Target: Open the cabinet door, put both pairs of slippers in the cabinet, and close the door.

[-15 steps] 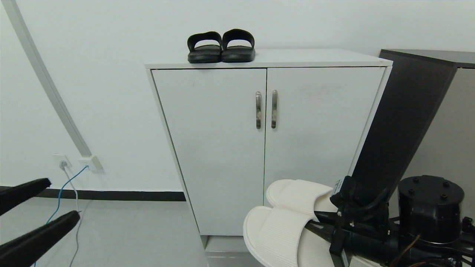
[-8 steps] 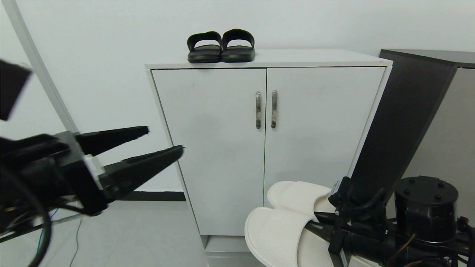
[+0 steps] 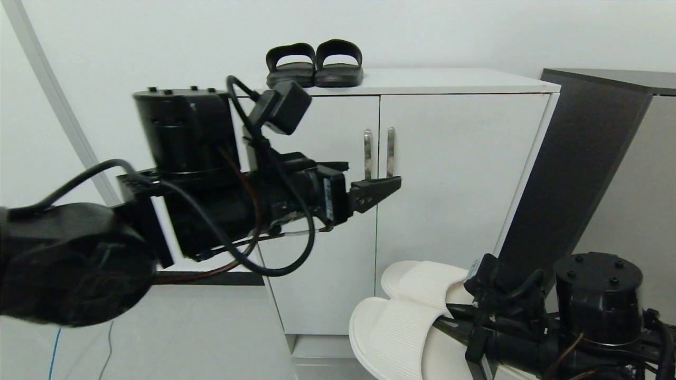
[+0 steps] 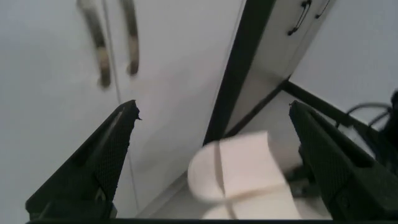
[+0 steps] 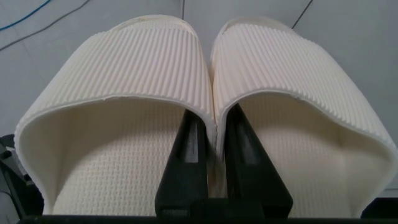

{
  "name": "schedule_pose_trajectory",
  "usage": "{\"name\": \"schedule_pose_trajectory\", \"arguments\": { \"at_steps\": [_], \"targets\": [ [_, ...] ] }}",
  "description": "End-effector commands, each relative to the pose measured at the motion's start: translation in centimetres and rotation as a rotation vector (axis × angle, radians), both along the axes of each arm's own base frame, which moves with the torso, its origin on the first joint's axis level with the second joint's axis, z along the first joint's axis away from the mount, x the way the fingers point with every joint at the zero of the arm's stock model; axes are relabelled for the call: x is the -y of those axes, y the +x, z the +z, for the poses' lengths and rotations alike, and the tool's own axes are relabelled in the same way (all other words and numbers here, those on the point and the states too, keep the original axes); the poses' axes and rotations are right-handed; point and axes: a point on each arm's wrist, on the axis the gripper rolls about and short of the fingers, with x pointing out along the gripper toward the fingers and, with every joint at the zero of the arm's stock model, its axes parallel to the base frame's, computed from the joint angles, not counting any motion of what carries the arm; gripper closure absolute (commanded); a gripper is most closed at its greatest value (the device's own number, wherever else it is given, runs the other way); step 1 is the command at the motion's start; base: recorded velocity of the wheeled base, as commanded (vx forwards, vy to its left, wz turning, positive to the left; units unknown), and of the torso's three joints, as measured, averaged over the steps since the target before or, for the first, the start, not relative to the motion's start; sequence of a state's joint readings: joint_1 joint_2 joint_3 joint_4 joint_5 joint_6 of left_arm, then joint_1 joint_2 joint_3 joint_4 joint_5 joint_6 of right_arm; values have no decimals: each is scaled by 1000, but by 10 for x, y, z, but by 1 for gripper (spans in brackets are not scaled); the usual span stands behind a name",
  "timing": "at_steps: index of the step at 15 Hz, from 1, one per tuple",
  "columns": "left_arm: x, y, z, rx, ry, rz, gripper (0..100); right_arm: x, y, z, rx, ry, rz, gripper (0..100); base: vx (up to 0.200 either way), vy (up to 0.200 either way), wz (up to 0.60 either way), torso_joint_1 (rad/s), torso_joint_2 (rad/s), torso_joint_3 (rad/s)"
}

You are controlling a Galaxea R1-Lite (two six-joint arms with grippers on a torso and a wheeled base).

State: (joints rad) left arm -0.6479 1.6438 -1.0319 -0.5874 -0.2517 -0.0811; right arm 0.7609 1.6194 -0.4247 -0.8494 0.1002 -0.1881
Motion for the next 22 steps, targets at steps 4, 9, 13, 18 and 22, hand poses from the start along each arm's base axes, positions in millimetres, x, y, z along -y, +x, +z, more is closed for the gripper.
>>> {"name": "schedule_pose_trajectory", "arguments": {
  "at_steps": [4, 9, 13, 18, 22],
  "targets": [
    [56, 64, -5, -98, -121, -146, 0, 1, 2, 0, 1, 1, -8, 100, 0, 0, 0, 0, 0, 0],
    [48, 101, 7, -236, -236, -153, 0, 2, 3, 0, 3, 0, -14, 100, 0, 0, 0, 0, 0, 0],
    [36, 108, 6, -267, -230, -120, 0, 2, 3, -1, 2, -1, -15, 100, 0, 0, 0, 0, 0, 0],
    [43, 121, 0, -258, -232, -75, 0, 2, 3, -1, 2, -1, -15, 100, 0, 0, 0, 0, 0, 0],
    [48, 131, -1, -255, -233, -52, 0, 2, 4, -1, 0, -3, -17, 100, 0, 0, 0, 0, 0, 0]
  ]
}}
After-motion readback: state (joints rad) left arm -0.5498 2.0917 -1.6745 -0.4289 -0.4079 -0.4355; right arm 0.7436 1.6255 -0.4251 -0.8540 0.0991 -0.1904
